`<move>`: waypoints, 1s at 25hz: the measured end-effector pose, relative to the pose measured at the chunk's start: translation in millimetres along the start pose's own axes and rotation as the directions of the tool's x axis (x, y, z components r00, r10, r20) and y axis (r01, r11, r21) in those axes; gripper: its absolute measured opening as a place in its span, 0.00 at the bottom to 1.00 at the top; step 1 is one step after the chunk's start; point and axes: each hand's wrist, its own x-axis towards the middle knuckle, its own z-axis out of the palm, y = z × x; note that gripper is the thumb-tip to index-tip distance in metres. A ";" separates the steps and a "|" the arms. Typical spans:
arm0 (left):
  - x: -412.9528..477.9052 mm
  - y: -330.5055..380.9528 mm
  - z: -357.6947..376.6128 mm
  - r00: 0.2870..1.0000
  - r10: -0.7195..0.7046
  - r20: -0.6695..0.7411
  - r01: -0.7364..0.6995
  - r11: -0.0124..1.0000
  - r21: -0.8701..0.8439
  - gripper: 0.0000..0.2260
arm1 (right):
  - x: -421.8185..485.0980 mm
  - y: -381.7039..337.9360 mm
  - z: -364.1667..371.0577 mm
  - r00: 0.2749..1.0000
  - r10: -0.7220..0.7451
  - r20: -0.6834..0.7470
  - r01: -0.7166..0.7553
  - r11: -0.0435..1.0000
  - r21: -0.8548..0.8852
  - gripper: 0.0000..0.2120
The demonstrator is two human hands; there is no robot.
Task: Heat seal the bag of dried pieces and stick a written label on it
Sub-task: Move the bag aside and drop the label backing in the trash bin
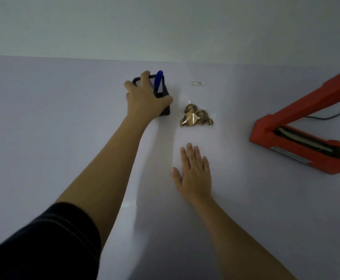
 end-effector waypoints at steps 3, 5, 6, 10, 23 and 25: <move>47.5 26.4 13.2 1.000 0.028 -0.013 -0.028 0.998 0.054 0.36 | -0.3 -0.7 -0.4 1.000 0.011 -0.016 -0.011 1.000 0.001 0.31; 69.6 34.2 20.5 0.999 0.032 -0.018 -0.030 0.995 0.099 0.37 | -1.1 -0.4 1.5 1.000 0.010 -0.029 -0.010 1.000 0.009 0.31; 78.0 36.1 23.4 0.999 0.032 -0.020 -0.029 0.993 0.118 0.37 | -1.6 -0.1 2.4 0.999 0.009 -0.034 -0.008 1.000 0.012 0.31; 104.6 45.5 31.3 0.997 0.048 -0.057 -0.041 0.991 0.124 0.36 | -0.1 -0.7 2.1 0.998 0.012 -0.057 -0.011 1.000 0.017 0.31; 59.5 28.1 14.7 0.940 0.325 -0.107 -0.322 0.946 0.038 0.38 | 2.3 2.5 0.6 0.998 0.013 -0.064 -0.014 1.000 -0.001 0.31; 10.3 -10.3 13.5 0.914 0.405 0.019 -0.405 0.914 0.004 0.32 | 1.3 1.9 1.2 0.999 0.010 -0.054 -0.010 1.000 -0.001 0.31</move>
